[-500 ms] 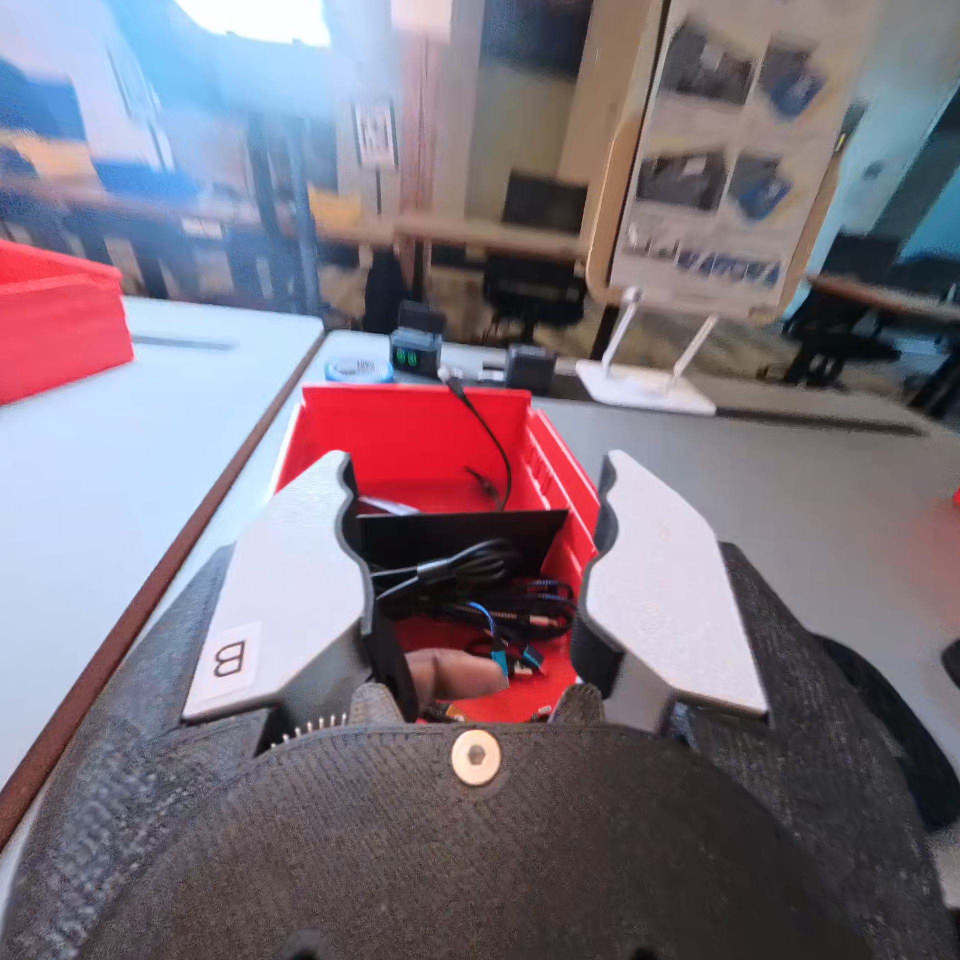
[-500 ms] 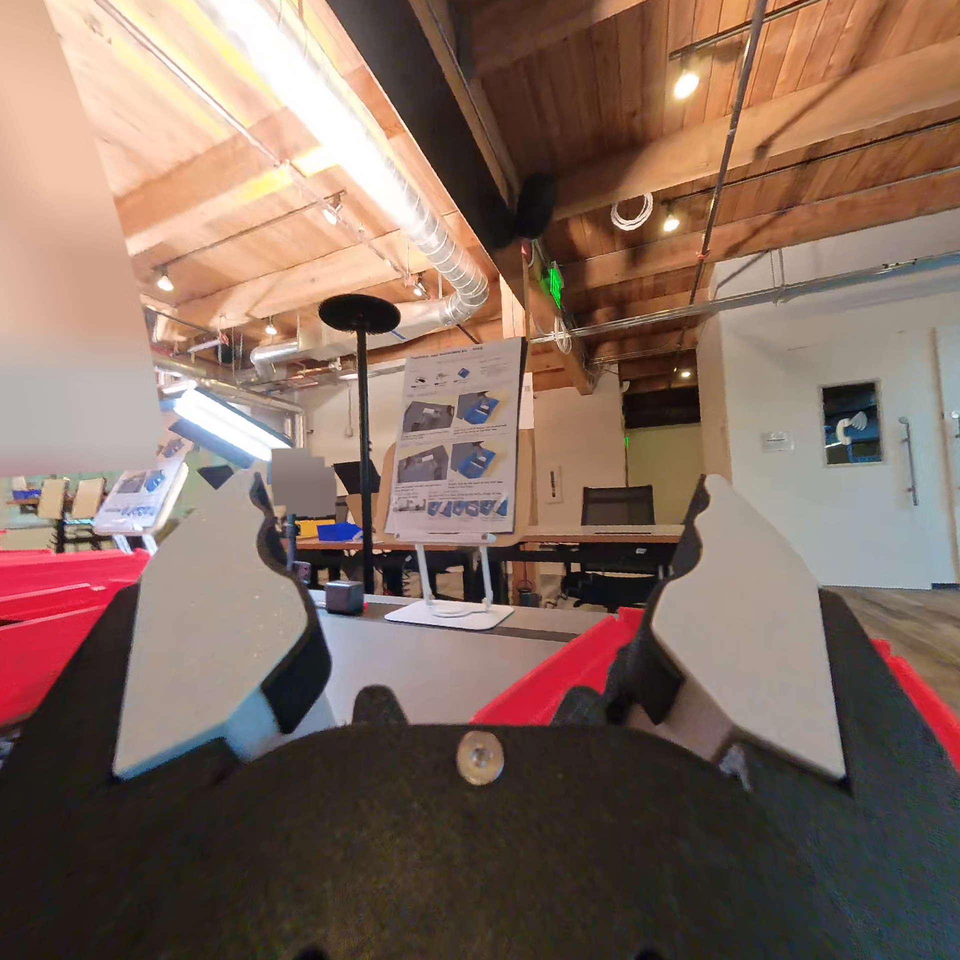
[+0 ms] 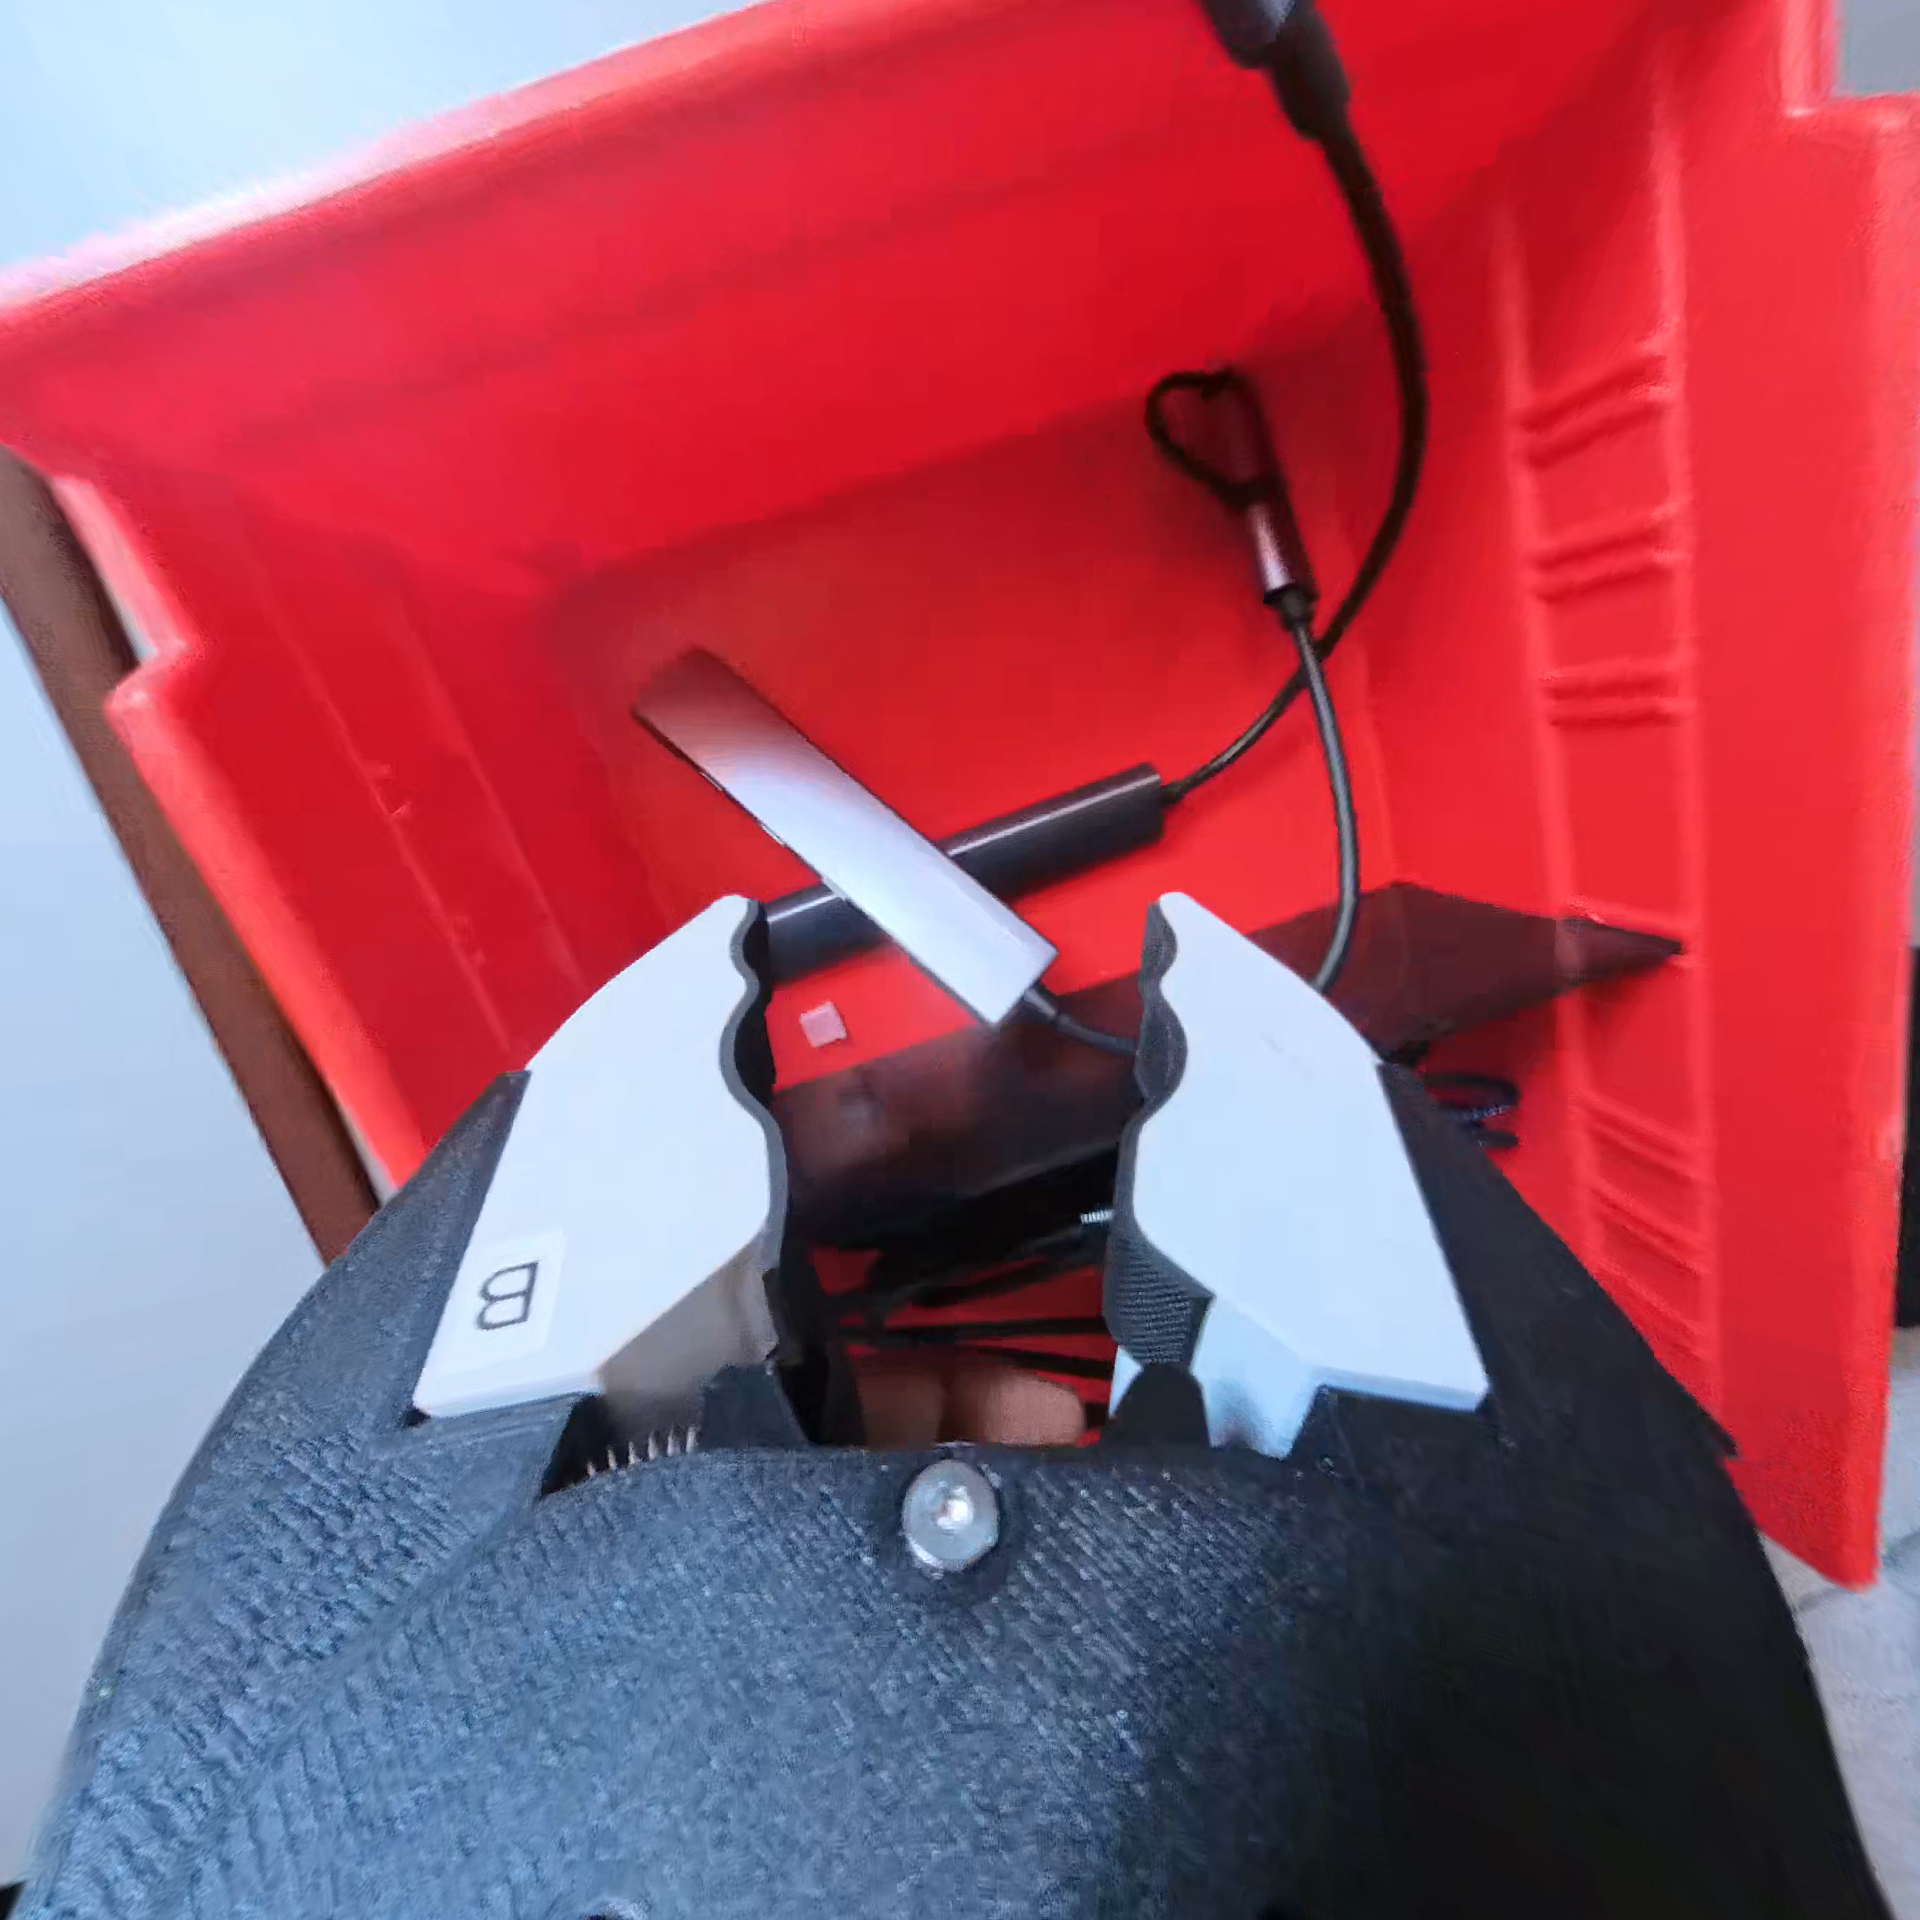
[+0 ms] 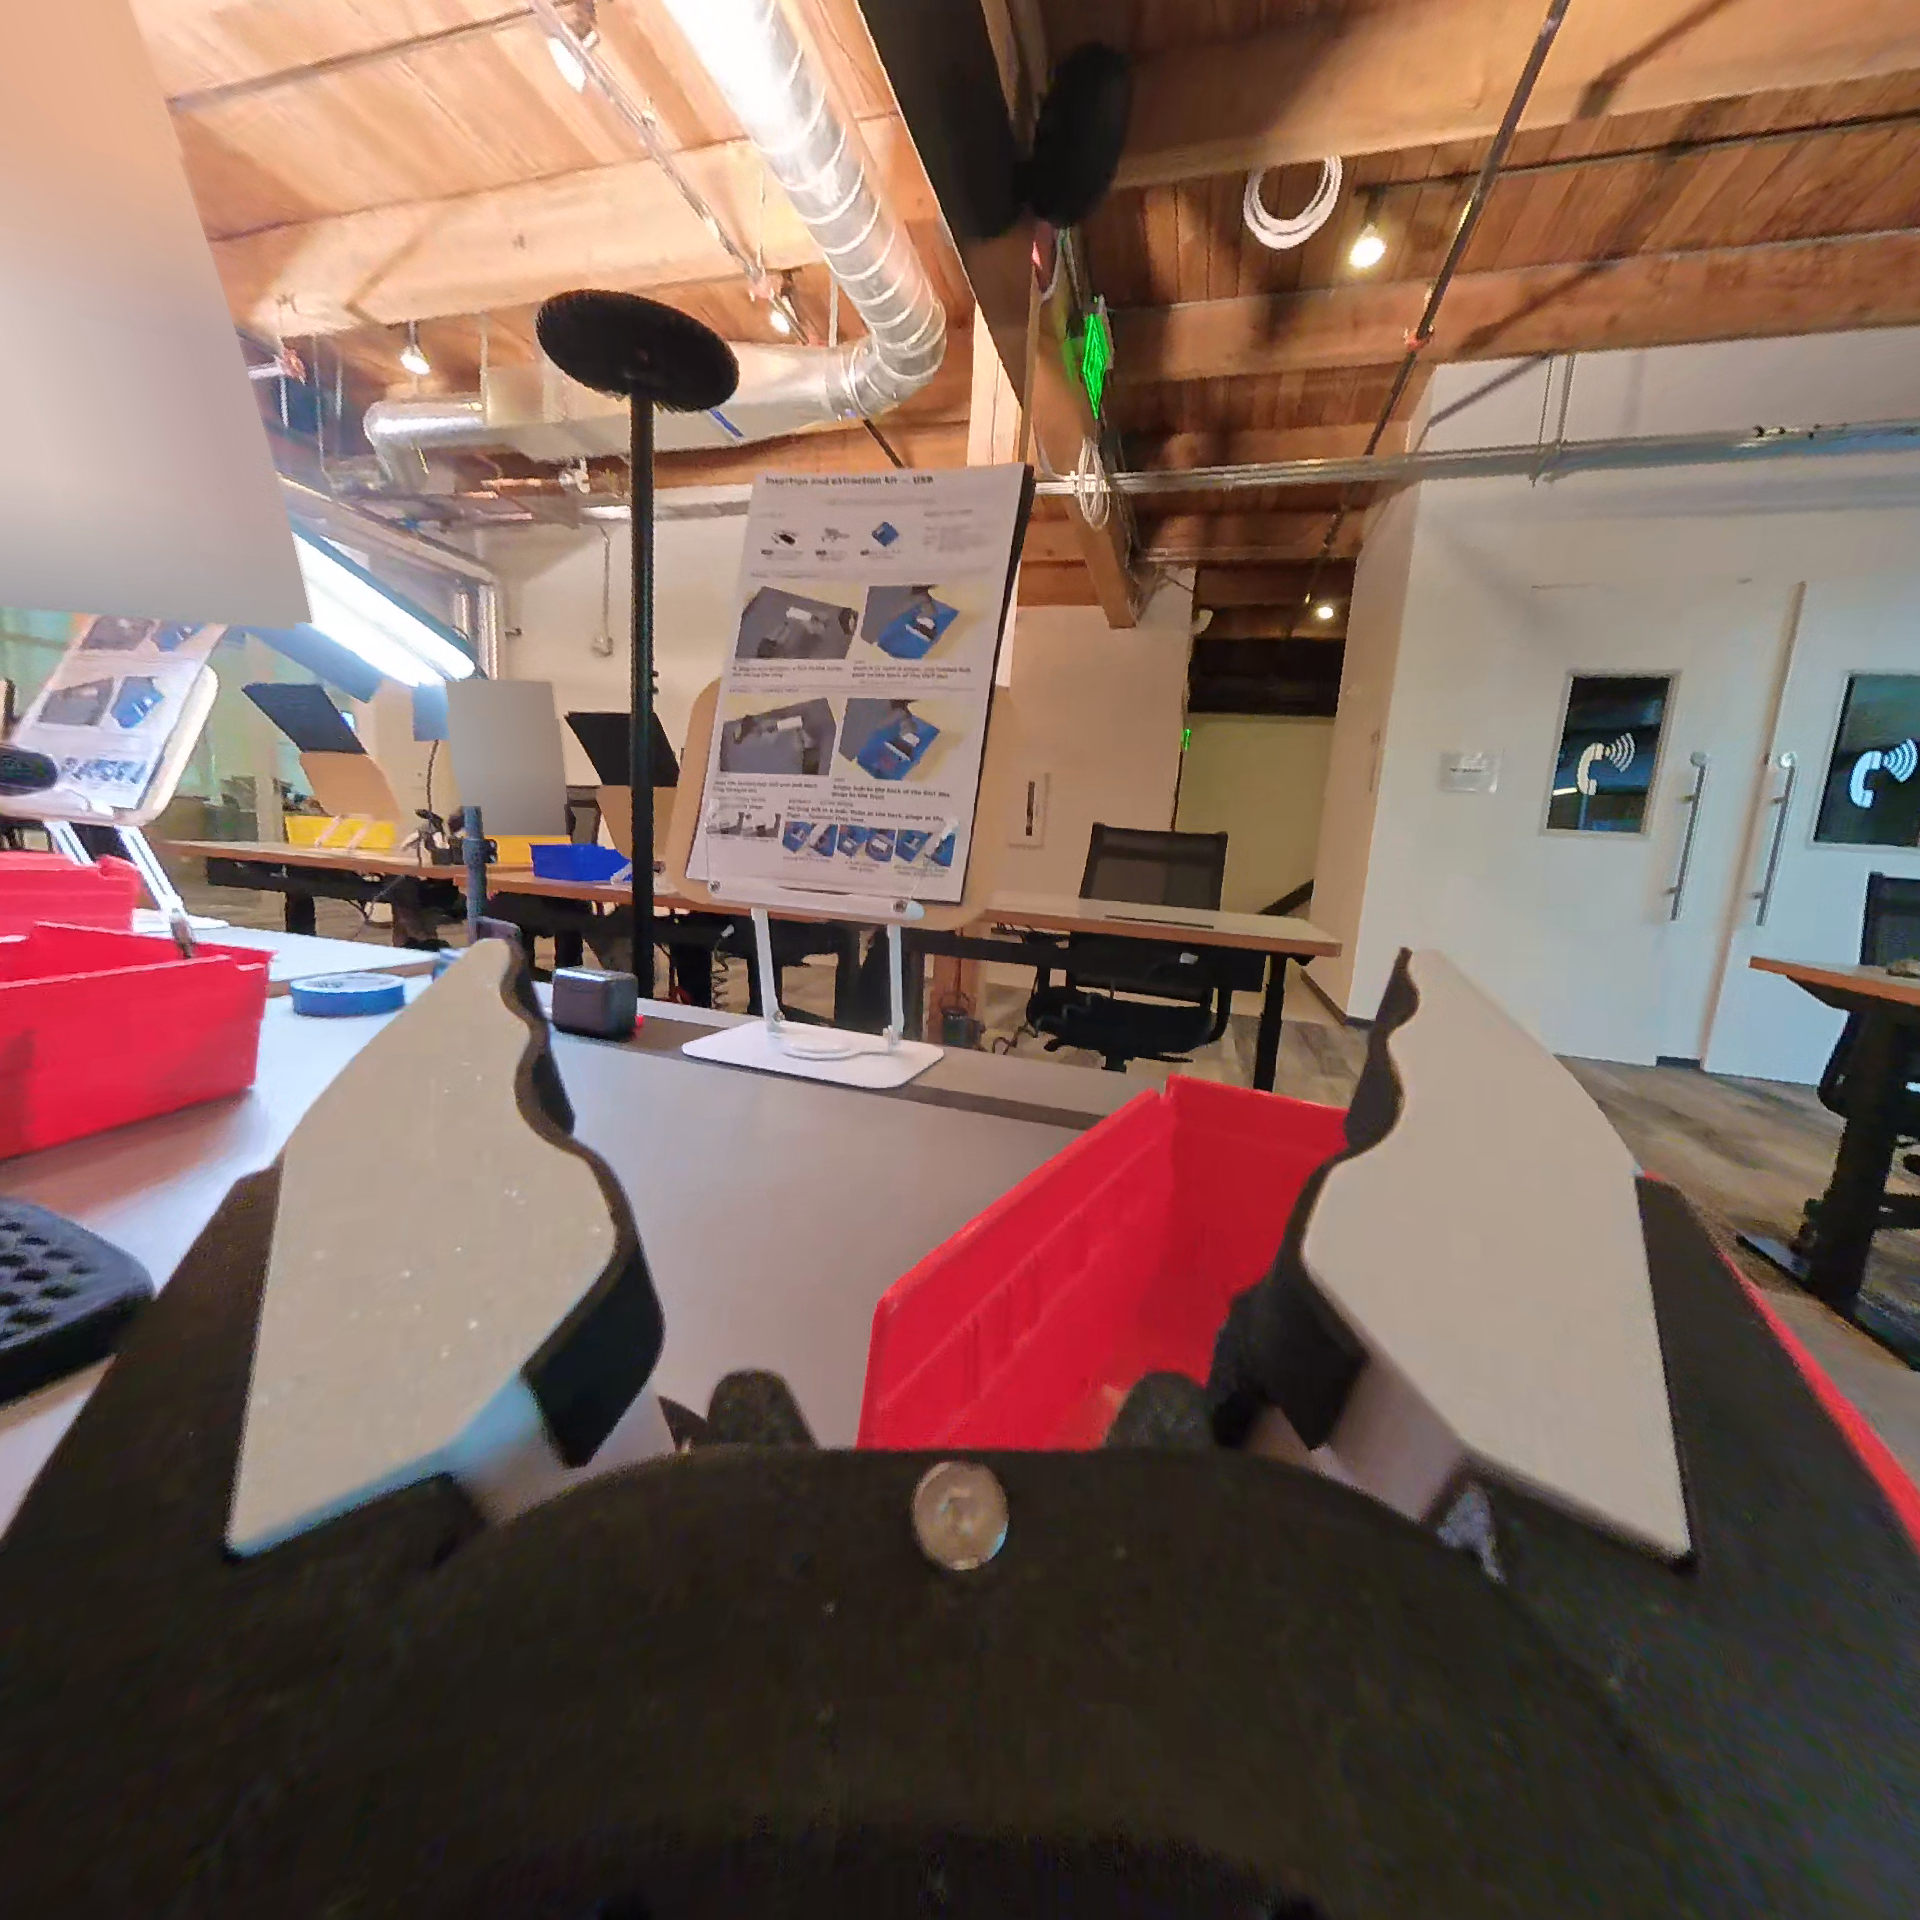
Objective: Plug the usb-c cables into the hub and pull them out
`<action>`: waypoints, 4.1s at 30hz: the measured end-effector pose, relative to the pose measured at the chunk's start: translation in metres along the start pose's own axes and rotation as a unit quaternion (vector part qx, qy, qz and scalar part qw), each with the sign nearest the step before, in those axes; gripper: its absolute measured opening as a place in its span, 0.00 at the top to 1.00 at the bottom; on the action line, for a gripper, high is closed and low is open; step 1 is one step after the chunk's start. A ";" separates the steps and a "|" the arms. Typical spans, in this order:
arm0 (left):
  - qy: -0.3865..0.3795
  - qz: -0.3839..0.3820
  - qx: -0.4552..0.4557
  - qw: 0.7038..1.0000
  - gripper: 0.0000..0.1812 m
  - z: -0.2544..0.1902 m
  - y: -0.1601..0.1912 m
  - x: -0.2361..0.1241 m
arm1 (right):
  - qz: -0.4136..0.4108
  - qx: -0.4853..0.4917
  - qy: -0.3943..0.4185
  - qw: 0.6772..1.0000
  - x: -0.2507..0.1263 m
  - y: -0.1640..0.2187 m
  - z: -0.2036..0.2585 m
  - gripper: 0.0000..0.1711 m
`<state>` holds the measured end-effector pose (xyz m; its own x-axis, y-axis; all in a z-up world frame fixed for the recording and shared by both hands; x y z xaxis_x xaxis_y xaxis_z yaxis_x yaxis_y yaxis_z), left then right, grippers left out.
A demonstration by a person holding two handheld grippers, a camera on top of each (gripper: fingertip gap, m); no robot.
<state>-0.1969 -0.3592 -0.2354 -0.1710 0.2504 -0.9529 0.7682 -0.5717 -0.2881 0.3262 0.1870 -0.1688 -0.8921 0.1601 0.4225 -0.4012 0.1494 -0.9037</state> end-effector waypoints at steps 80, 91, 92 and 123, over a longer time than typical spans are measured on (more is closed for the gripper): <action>-0.325 -0.677 0.618 0.234 0.87 -0.385 0.102 -0.051 | 0.033 -0.102 -0.461 0.881 0.098 0.003 0.214 0.88; -0.184 -0.722 0.497 0.444 0.73 -0.361 0.083 -0.058 | 0.029 -0.292 -0.374 0.880 0.104 0.005 0.215 0.95; -0.142 -0.739 0.438 0.492 0.71 -0.351 0.080 -0.063 | 0.028 -0.341 -0.338 0.877 0.105 0.007 0.211 0.95; 0.133 -0.766 0.082 0.624 0.59 -0.273 0.089 -0.016 | 0.073 -0.132 -0.306 0.940 0.054 0.084 0.193 0.36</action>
<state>0.0428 -0.2010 -0.2204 -0.5014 0.7101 0.4944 -0.2474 0.4299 -0.8683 0.2045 0.0202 -0.2352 -0.9186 -0.3814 0.1033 -0.2713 0.4187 -0.8666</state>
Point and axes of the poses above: each gripper's, where its closed fingertips meet, x out along the fingers, y out of its underside, z = x × y across the jaws, the point moved 6 cm from there along -x, back along the fingers
